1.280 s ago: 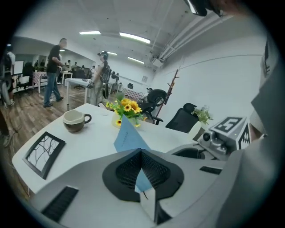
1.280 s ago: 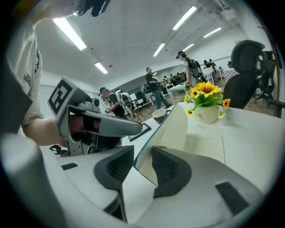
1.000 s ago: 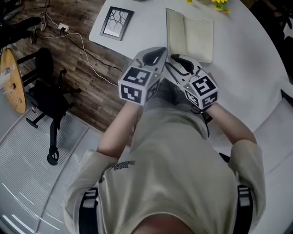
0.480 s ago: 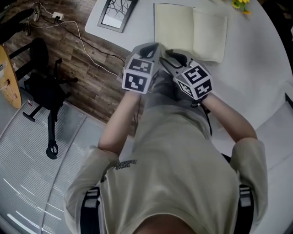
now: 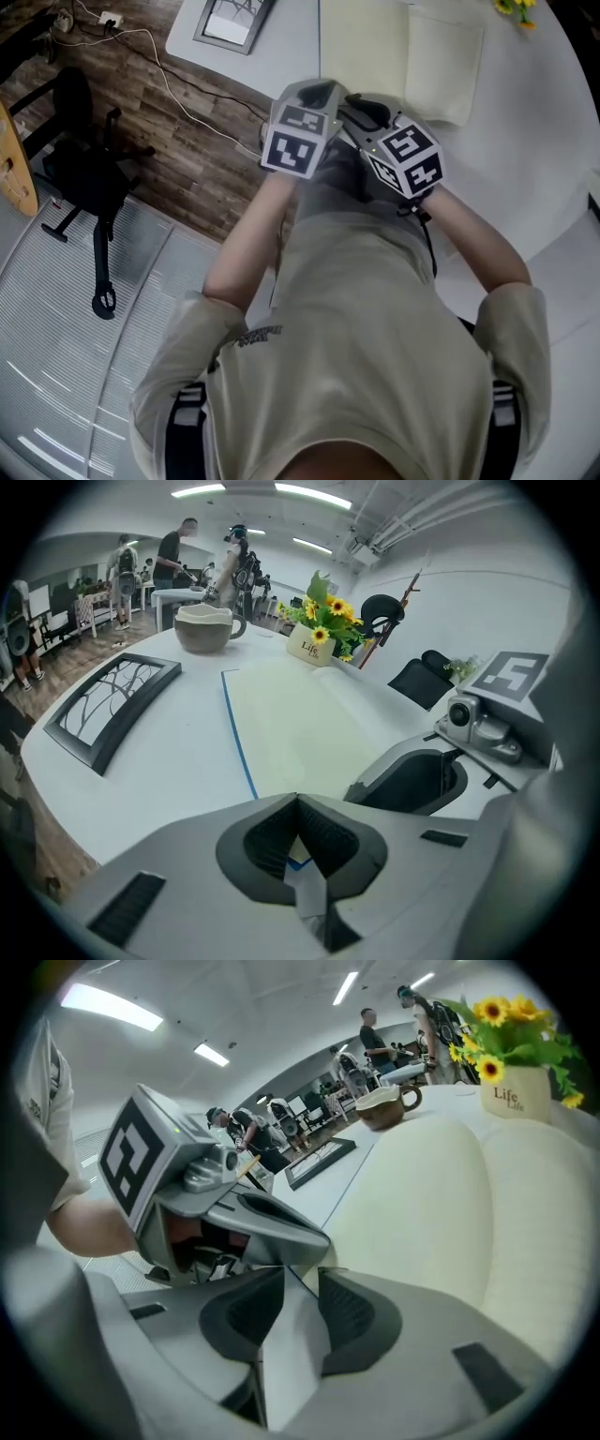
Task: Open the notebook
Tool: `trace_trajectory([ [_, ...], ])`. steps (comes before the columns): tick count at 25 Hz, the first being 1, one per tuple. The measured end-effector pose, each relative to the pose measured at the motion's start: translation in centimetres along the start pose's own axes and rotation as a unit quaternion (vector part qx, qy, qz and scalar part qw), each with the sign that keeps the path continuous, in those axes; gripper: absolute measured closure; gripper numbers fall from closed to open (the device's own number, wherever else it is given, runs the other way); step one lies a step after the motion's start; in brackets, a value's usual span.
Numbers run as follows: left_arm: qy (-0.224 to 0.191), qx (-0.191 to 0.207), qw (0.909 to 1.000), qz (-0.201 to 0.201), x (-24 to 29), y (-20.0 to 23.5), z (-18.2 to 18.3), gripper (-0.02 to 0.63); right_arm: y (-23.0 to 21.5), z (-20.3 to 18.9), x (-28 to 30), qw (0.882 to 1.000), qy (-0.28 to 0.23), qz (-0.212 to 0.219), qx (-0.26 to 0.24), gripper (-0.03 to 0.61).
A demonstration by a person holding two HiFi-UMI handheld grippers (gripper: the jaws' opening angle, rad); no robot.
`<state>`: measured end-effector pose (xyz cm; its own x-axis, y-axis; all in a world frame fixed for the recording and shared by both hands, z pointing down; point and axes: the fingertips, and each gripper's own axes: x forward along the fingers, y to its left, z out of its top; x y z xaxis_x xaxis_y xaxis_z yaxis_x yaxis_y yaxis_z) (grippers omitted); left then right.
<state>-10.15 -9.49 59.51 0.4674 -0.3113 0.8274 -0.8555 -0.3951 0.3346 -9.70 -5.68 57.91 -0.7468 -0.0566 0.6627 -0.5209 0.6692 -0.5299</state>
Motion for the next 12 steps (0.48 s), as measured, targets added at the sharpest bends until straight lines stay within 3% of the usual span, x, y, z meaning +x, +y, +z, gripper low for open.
trace_trajectory([
  [3, 0.003, -0.001, 1.0, -0.005, 0.0, -0.1, 0.1, 0.612, -0.7, 0.7, -2.6, 1.0, -0.013, -0.024, -0.006, 0.46],
  [6, 0.0, 0.0, 1.0, -0.007, -0.4, -0.2, 0.3, 0.612, -3.5, 2.0, -7.2, 0.994, -0.05, -0.094, -0.017, 0.447],
  [9, -0.002, 0.0, 1.0, -0.008, -0.6, -0.1, 0.1, 0.612, -7.5, 2.0, -11.9, 0.983, -0.073, -0.169, 0.002, 0.421],
  [12, -0.001, 0.0, 1.0, -0.01, -0.6, 0.0, 0.0, 0.612, -11.4, -0.1, -14.6, 0.972, -0.06, -0.226, 0.021, 0.341],
])
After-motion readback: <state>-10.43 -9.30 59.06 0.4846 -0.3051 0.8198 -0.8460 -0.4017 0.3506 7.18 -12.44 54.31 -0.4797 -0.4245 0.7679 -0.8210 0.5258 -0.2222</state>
